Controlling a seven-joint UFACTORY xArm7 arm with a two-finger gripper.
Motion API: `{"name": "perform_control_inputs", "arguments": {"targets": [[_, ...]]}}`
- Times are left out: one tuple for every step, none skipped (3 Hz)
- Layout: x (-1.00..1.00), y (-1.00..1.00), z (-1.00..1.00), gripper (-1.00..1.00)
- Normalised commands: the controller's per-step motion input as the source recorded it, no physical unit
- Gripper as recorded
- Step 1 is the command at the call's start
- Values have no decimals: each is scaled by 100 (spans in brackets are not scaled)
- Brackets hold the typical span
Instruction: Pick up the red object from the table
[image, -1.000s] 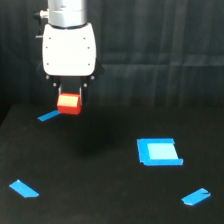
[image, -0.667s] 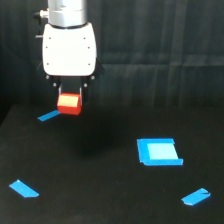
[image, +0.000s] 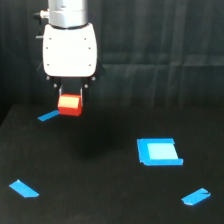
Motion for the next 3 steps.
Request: {"name": "perform_control_inputs", "arguments": {"targets": [[1, -17, 9, -100], [4, -10, 4, -100], [-1, -7, 1, -99]]}}
